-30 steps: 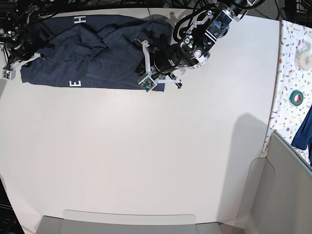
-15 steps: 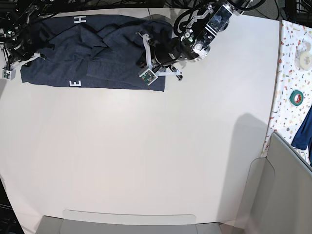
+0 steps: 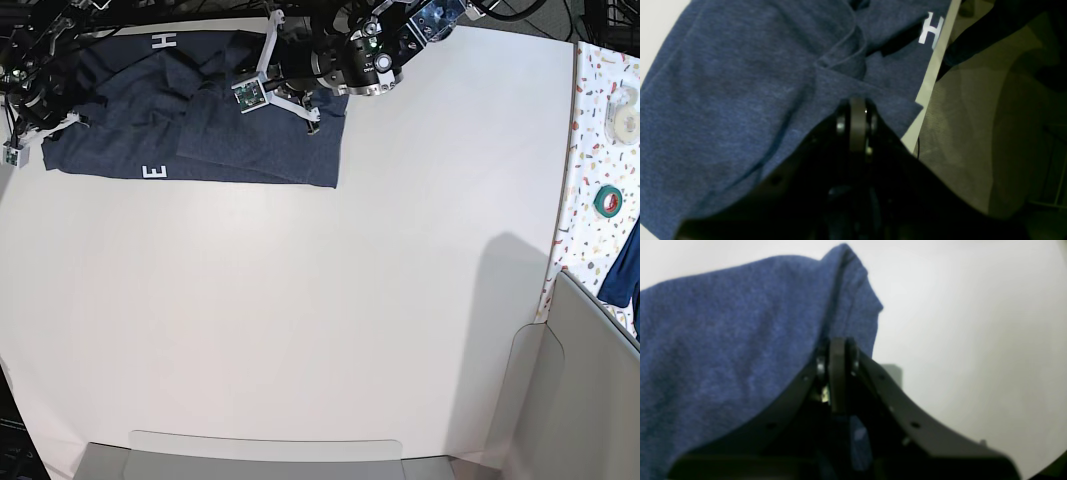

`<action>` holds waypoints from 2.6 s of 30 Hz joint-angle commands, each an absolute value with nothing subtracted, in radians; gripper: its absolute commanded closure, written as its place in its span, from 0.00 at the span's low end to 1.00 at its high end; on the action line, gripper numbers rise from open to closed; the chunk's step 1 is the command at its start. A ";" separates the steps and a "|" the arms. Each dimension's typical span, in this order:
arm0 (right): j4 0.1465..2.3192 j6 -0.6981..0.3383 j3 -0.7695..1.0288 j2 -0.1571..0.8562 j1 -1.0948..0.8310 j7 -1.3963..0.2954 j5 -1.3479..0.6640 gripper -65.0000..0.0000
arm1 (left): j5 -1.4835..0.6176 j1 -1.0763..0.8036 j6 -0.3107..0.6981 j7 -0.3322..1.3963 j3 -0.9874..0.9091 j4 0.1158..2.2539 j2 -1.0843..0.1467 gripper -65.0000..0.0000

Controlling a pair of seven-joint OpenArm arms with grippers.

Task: Layout the t-shirt on the table in an organized manner, then fold the t-shirt properly
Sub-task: 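Grasp the strip's other end with the right gripper while the left holds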

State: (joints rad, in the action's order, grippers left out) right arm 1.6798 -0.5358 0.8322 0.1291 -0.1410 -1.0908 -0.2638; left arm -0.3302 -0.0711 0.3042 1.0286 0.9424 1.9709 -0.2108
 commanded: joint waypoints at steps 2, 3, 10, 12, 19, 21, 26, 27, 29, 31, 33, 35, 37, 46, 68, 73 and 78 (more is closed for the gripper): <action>1.695 -0.541 0.835 0.148 -0.136 -1.073 -0.271 1.00 | -0.341 -0.041 0.308 1.015 0.980 1.989 -0.208 1.00; 1.695 -0.541 0.835 0.150 -0.136 -1.073 -0.271 1.00 | -0.341 -0.031 0.308 1.017 1.000 1.989 -0.209 1.00; 1.679 -0.541 0.835 0.153 -0.134 -1.073 -0.272 1.00 | -0.343 0.007 0.369 1.023 1.044 2.061 -0.209 1.00; 1.679 -0.541 0.835 0.153 -0.134 -1.073 -0.272 1.00 | -0.343 0.012 0.492 1.023 1.036 2.074 -0.209 1.00; 1.679 -0.541 0.835 0.153 -0.133 -1.073 -0.274 1.00 | -0.340 -0.005 0.578 0.915 0.900 2.077 -0.202 1.00; 1.679 -0.541 0.835 0.153 -0.134 -1.073 -0.274 1.00 | -0.335 -0.033 0.496 0.881 0.828 2.075 -0.202 1.00; 1.679 -0.541 0.835 0.148 -0.136 -1.073 -0.274 1.00 | -0.334 -0.044 0.338 0.871 0.751 2.058 -0.200 1.00; 1.679 -0.541 0.835 0.148 -0.136 -1.073 -0.274 1.00 | -0.334 -0.044 0.325 0.872 0.753 2.041 -0.200 1.00; 1.679 -0.541 0.835 0.148 -0.134 -1.073 -0.274 1.00 | -0.334 -0.044 0.318 0.871 0.753 2.002 -0.200 1.00; 1.679 -0.541 0.835 0.148 -0.131 -1.073 -0.274 1.00 | -0.334 -0.045 0.318 0.871 0.753 1.971 -0.200 1.00; 1.679 -0.541 0.835 0.148 -0.122 -1.073 -0.272 1.00 | -0.340 -0.051 0.318 0.875 0.756 1.965 -0.200 1.00; 1.679 -0.541 0.835 0.148 -0.122 -1.073 -0.272 1.00 | -0.341 -0.058 0.318 0.877 0.757 1.965 -0.200 1.00; 1.679 -0.541 0.835 0.147 -0.122 -1.073 -0.272 1.00 | -0.341 -0.076 0.320 0.911 0.774 1.968 -0.200 1.00; 1.679 -0.541 0.835 0.147 -0.120 -1.073 -0.272 1.00 | -0.341 0.013 0.321 1.073 1.035 2.014 -0.200 1.00; 1.844 -0.541 0.946 0.225 -0.124 -1.159 -0.371 0.77 | -0.341 -0.031 0.320 1.067 0.849 2.029 -0.136 1.00; 1.839 -0.542 1.029 0.282 -0.171 -1.253 -0.621 0.50 | -0.341 -0.036 0.320 1.067 0.826 2.026 -0.133 0.92; 1.781 -0.544 1.063 0.331 -0.255 -1.326 -0.866 0.34 | -0.341 -0.036 0.320 1.067 0.826 2.025 -0.133 0.86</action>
State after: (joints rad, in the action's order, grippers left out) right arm 1.7672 -0.5377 1.0542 0.3092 -0.2565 -1.3403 -0.8608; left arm -0.3279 -0.0444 0.3176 1.0885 0.8284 2.0106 -0.1410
